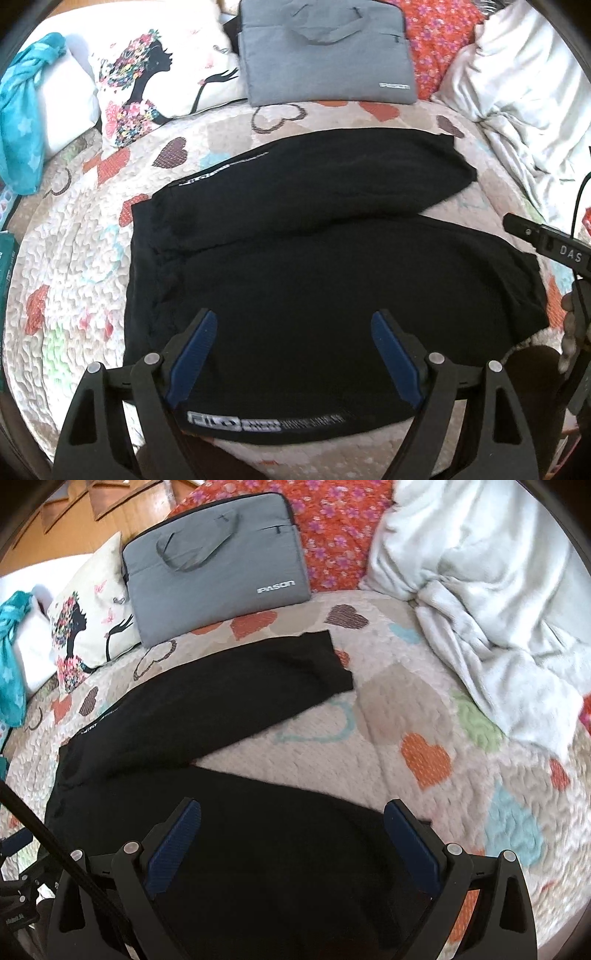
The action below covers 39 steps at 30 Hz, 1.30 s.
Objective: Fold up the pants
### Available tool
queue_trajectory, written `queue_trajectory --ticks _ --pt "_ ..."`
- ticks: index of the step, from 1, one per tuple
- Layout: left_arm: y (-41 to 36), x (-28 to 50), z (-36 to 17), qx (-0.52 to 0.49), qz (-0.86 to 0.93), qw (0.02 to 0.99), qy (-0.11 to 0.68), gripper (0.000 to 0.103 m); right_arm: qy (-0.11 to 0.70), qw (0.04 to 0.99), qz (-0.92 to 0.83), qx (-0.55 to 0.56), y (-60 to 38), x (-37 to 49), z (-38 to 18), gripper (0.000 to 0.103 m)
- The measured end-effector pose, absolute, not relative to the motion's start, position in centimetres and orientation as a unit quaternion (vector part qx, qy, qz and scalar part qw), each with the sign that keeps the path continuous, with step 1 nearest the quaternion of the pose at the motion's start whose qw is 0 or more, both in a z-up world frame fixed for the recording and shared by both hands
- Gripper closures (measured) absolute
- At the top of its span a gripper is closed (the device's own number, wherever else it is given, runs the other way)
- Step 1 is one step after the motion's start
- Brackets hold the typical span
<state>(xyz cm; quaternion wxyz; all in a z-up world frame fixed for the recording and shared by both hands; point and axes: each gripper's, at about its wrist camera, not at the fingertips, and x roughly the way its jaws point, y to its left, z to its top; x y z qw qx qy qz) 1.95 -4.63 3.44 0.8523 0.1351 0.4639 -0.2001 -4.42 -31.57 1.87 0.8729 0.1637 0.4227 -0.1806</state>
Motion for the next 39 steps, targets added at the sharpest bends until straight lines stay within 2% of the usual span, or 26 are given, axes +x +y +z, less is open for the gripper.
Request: queue_trajectory --ticks 13,20,29,39 --pt "-0.8 11.6 1.7 0.124 -0.153 0.856 0.477 0.018 0.443 0.871 -0.151 0.15 -33.4 4.1 0.5 0.002" --pt "3.7 19.7 2.4 0.086 -0.137 0.854 0.495 0.018 0.435 0.881 -0.111 0.15 -37.3 9.8 1.7 0.002" --pt "4.7 27.8 0.0 0.07 -0.192 0.83 0.519 0.018 0.471 0.873 -0.017 0.127 -38.1 18.4 0.7 0.002" --pt "4.2 30.6 -2.4 0.087 -0.199 0.818 0.533 0.018 0.496 0.863 0.002 0.102 -39.4 22.4 -1.1 0.003"
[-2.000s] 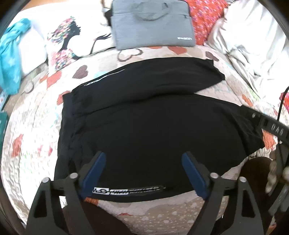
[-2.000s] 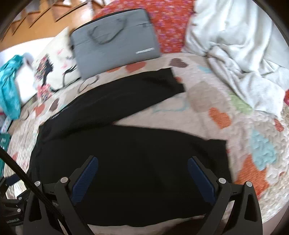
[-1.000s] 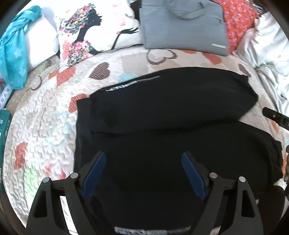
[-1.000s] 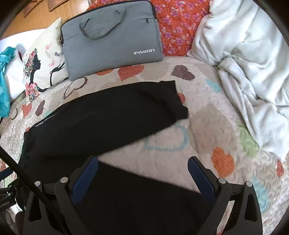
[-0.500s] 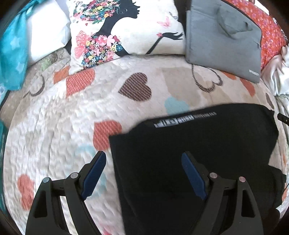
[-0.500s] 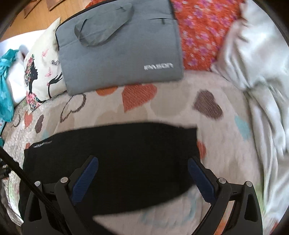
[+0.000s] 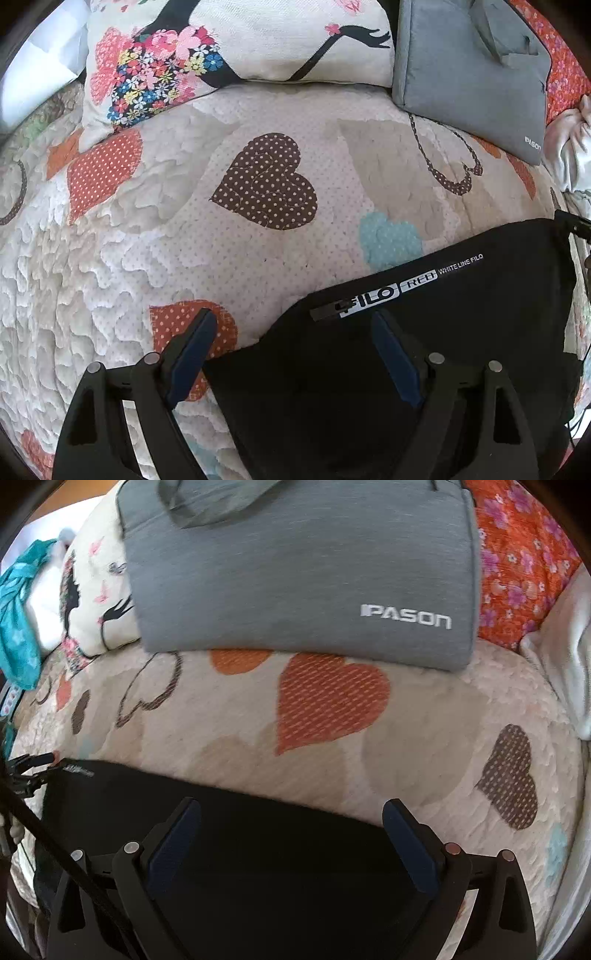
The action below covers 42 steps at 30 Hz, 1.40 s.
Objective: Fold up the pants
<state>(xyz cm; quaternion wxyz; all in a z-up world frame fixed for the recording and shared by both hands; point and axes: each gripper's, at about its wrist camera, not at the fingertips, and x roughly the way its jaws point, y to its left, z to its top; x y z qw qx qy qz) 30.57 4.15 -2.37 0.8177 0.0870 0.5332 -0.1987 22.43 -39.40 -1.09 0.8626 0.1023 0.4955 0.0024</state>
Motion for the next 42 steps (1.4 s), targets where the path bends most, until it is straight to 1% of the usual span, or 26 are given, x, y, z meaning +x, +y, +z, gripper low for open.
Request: queue_trajectory --ticks 6,10,19,30,31,32,33,34,35,36,37,38,42 --pt "3.0 31.1 -3.2 0.095 -0.202 0.814 0.536 0.018 0.499 0.859 0.017 0.112 -39.1 22.8 -1.5 0.003" --pt "2.3 31.5 -3.2 0.098 -0.205 0.815 0.533 0.018 0.504 0.858 0.041 0.094 -37.7 23.6 -1.8 0.003" --pt "0.2 32.8 -3.7 0.108 -0.208 0.816 0.528 0.014 0.516 0.851 0.064 0.08 -37.5 24.1 -2.5 0.002" --pt "0.9 31.9 -4.1 0.115 -0.214 0.818 0.521 0.011 0.518 0.85 0.086 0.042 -37.0 23.2 -2.7 0.002" --pt "0.8 31.8 -4.1 0.119 -0.217 0.817 0.522 0.011 0.517 0.851 0.082 0.031 -36.7 23.1 -2.9 0.002" --pt "0.8 31.6 -4.0 0.121 -0.224 0.814 0.521 0.02 0.516 0.853 0.078 0.023 -36.5 23.0 -2.9 0.004" --pt "0.6 30.9 -3.7 0.122 -0.235 0.813 0.518 0.037 0.513 0.855 0.072 0.014 -36.2 22.8 -2.9 0.01" --pt "0.5 30.5 -3.4 0.125 -0.244 0.812 0.515 0.048 0.513 0.855 0.072 0.012 -36.0 22.6 -2.9 0.014" --pt "0.3 30.1 -3.1 0.126 -0.255 0.809 0.514 0.063 0.512 0.856 0.073 0.013 -36.0 22.4 -2.7 0.029" --pt "0.0 29.8 -2.9 0.141 -0.246 0.811 0.511 0.072 0.513 0.855 0.077 0.025 -36.3 22.1 -2.3 0.053" --pt "0.0 29.6 -2.8 0.151 -0.241 0.814 0.507 0.075 0.514 0.853 0.077 0.036 -36.6 22.0 -2.2 0.068" --pt "0.0 29.5 -2.6 0.154 -0.24 0.814 0.506 0.076 0.519 0.849 0.08 0.058 -37.2 21.9 -2.0 0.098" --pt "1.0 29.0 -1.6 0.127 -0.241 0.819 0.505 0.077 0.511 0.854 0.067 0.075 -37.1 20.7 -1.2 0.098"
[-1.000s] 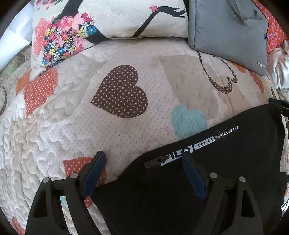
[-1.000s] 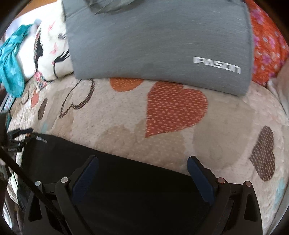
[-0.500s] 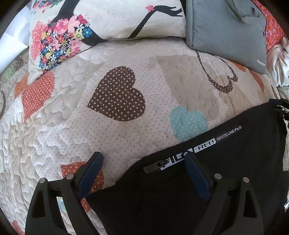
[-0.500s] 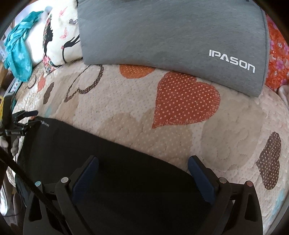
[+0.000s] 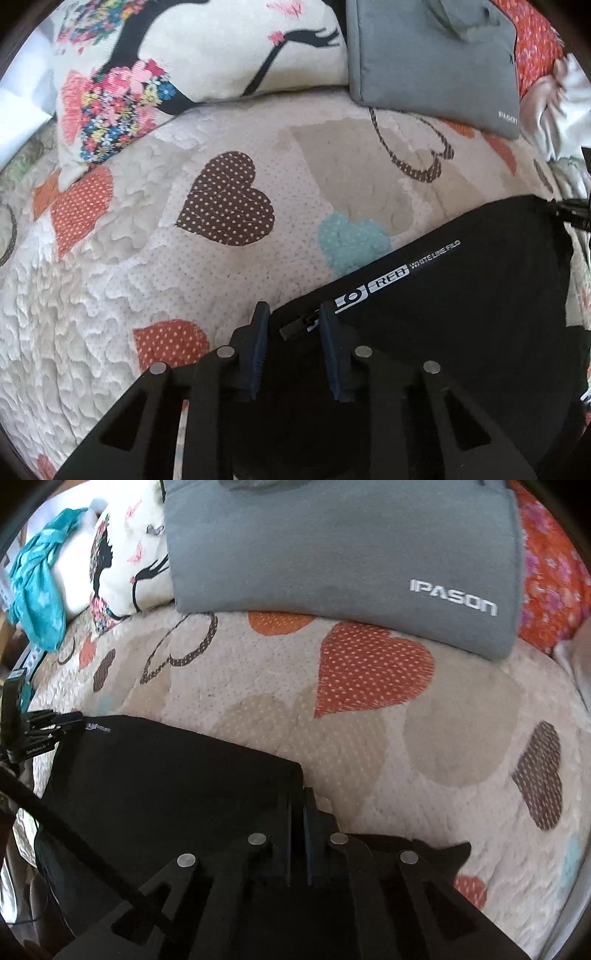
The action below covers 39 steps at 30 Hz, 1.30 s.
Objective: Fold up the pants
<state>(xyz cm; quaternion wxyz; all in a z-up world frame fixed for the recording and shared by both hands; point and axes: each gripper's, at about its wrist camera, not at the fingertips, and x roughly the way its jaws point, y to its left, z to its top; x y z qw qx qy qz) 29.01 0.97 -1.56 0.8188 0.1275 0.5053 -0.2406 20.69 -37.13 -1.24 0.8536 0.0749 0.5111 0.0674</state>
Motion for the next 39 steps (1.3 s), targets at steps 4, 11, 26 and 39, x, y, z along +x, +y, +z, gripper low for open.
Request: queue_trajectory --ticks 4,11,26,39 --pt "1.3 27.6 0.0 0.132 -0.237 0.828 0.49 0.078 0.497 0.862 0.061 0.077 -36.3 19.4 0.3 0.098" --pt "2.7 24.7 3.8 0.123 -0.234 0.85 0.455 0.079 0.472 0.876 0.046 0.087 -35.6 15.3 4.2 0.098" --pt "8.4 7.7 6.4 0.202 -0.217 0.874 0.385 0.088 0.493 0.86 0.046 0.121 -31.2 -2.5 3.0 0.098" --pt "20.2 3.2 3.4 0.081 -0.142 0.871 0.463 0.085 0.558 0.822 0.018 0.115 -29.9 -10.3 -0.8 0.067"
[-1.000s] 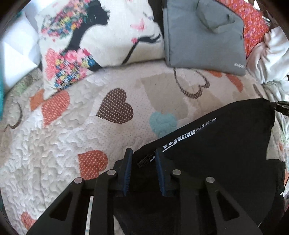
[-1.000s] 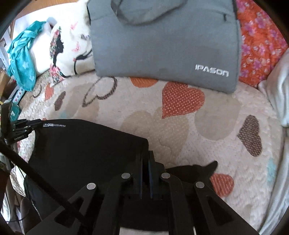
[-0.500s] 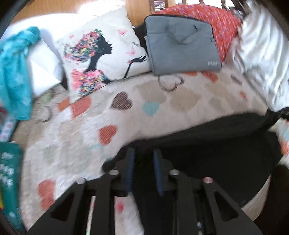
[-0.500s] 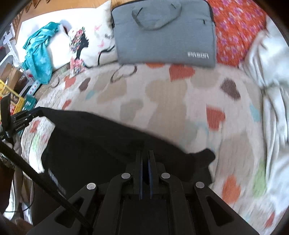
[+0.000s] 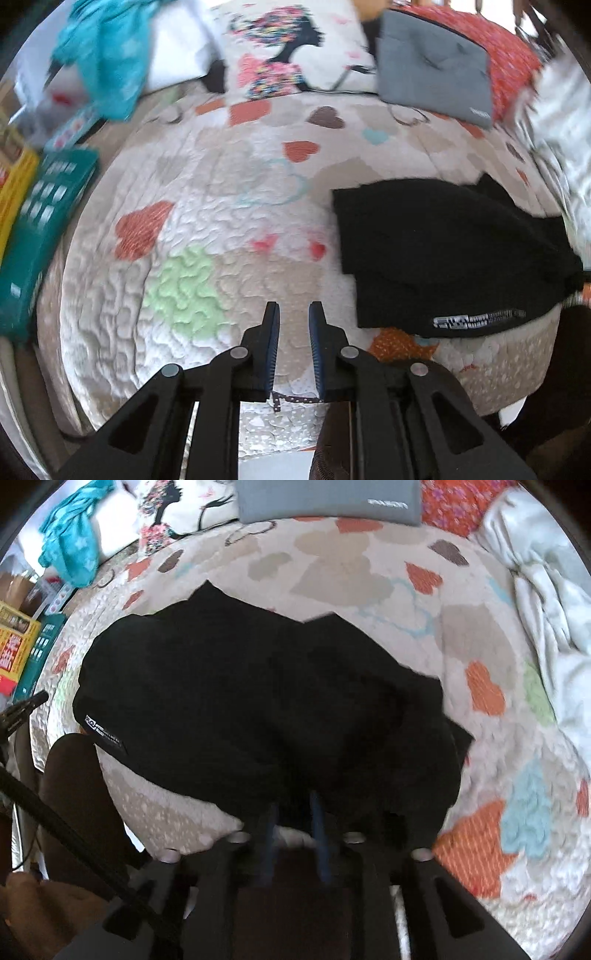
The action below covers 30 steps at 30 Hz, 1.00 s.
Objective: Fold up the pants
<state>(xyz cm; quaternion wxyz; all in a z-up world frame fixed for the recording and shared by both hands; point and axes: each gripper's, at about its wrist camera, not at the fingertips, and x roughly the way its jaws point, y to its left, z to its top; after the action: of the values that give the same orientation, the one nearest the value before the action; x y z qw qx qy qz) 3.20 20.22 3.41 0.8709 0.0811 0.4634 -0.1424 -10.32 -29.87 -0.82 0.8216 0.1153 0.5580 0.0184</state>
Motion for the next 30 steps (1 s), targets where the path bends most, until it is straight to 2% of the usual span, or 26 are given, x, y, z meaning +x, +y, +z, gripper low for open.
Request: queue_trajectory --ticks 1,3,4,6,13,18,19,21,26,30 --pt "20.3 3.5 3.5 0.073 -0.141 0.87 0.466 0.082 0.55 0.825 0.015 0.125 -30.4 -10.7 -0.4 0.067" --pt "20.0 4.3 3.4 0.058 -0.142 0.869 0.471 0.063 0.53 0.834 -0.002 0.156 -32.2 -11.5 0.4 0.062" --pt "19.6 4.6 3.3 0.055 -0.143 0.868 0.472 0.061 0.514 0.839 -0.02 0.179 -33.5 -12.1 0.9 0.06" --pt "18.5 5.7 2.9 0.051 -0.149 0.864 0.478 0.06 0.487 0.841 -0.059 0.228 -36.4 -13.1 1.4 0.051" --pt "15.9 9.1 1.5 0.016 -0.142 0.846 0.513 0.06 0.431 0.831 -0.092 0.34 -41.0 -12.3 0.4 0.046" --pt "15.4 8.8 2.0 0.014 -0.144 0.847 0.511 0.06 0.479 0.819 -0.118 0.294 -39.2 -8.6 -2.6 0.045" --pt "15.3 8.7 2.1 0.016 -0.144 0.847 0.511 0.06 0.487 0.82 -0.116 0.278 -38.7 -8.2 -3.0 0.047" --pt "15.4 8.5 2.5 0.016 -0.14 0.849 0.509 0.06 0.503 0.825 -0.098 0.241 -37.6 -7.7 -2.8 0.095" --pt "16.0 8.8 3.2 -0.006 -0.147 0.849 0.508 0.06 0.467 0.846 -0.119 0.228 -37.9 -11.3 0.7 0.095" --pt "15.8 9.2 2.9 -0.009 -0.142 0.848 0.51 0.06 0.478 0.831 -0.184 0.219 -40.1 -13.2 0.2 0.099"
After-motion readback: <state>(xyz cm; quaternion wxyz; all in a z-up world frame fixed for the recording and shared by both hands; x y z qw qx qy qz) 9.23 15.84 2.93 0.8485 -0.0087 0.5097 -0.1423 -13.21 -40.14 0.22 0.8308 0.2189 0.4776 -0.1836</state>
